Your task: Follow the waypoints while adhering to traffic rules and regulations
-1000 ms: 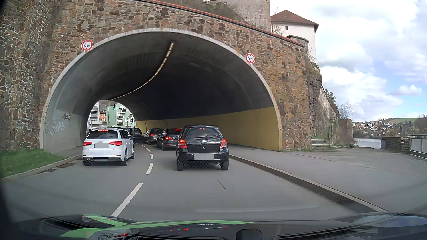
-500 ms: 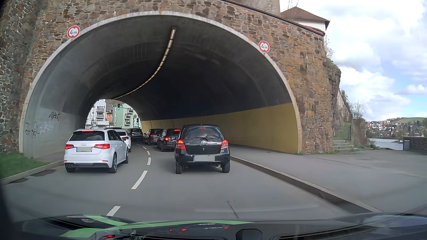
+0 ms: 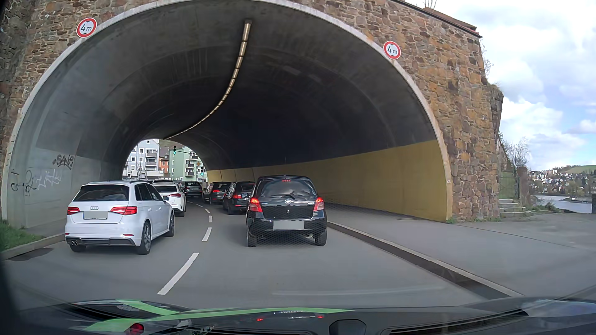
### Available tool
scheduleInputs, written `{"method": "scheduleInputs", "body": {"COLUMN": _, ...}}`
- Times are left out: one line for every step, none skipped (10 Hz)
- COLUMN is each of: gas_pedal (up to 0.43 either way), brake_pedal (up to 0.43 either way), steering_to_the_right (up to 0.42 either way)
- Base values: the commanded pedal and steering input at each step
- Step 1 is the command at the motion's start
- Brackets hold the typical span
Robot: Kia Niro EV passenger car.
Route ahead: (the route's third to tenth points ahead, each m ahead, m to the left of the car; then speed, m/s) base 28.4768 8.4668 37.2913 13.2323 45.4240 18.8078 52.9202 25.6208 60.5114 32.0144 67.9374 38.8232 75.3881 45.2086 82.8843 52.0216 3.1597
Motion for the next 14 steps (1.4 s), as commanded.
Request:
{"method": "scheduleInputs", "body": {"gas_pedal": 0.0, "brake_pedal": 0.116, "steering_to_the_right": -0.107}}
{"method": "scheduleInputs", "body": {"gas_pedal": 0.0, "brake_pedal": 0.055, "steering_to_the_right": -0.103}}
{"method": "scheduleInputs", "body": {"gas_pedal": 0.0, "brake_pedal": 0.0, "steering_to_the_right": -0.099}}
{"method": "scheduleInputs", "body": {"gas_pedal": 0.0, "brake_pedal": 0.0, "steering_to_the_right": -0.096}}
{"method": "scheduleInputs", "body": {"gas_pedal": 0.0, "brake_pedal": 0.0, "steering_to_the_right": -0.091}}
{"method": "scheduleInputs", "body": {"gas_pedal": 0.0, "brake_pedal": 0.0, "steering_to_the_right": -0.082}}
{"method": "scheduleInputs", "body": {"gas_pedal": 0.0, "brake_pedal": 0.0, "steering_to_the_right": -0.076}}
{"method": "scheduleInputs", "body": {"gas_pedal": 0.0, "brake_pedal": 0.0, "steering_to_the_right": -0.071}}
{"method": "scheduleInputs", "body": {"gas_pedal": 0.0, "brake_pedal": 0.0, "steering_to_the_right": -0.068}}
{"method": "scheduleInputs", "body": {"gas_pedal": 0.0, "brake_pedal": 0.0, "steering_to_the_right": -0.066}}
{"method": "scheduleInputs", "body": {"gas_pedal": 0.0, "brake_pedal": 0.0, "steering_to_the_right": -0.067}}
{"method": "scheduleInputs", "body": {"gas_pedal": 0.02, "brake_pedal": 0.0, "steering_to_the_right": -0.07}}
{"method": "scheduleInputs", "body": {"gas_pedal": 0.047, "brake_pedal": 0.0, "steering_to_the_right": -0.072}}
{"method": "scheduleInputs", "body": {"gas_pedal": 0.047, "brake_pedal": 0.0, "steering_to_the_right": -0.077}}
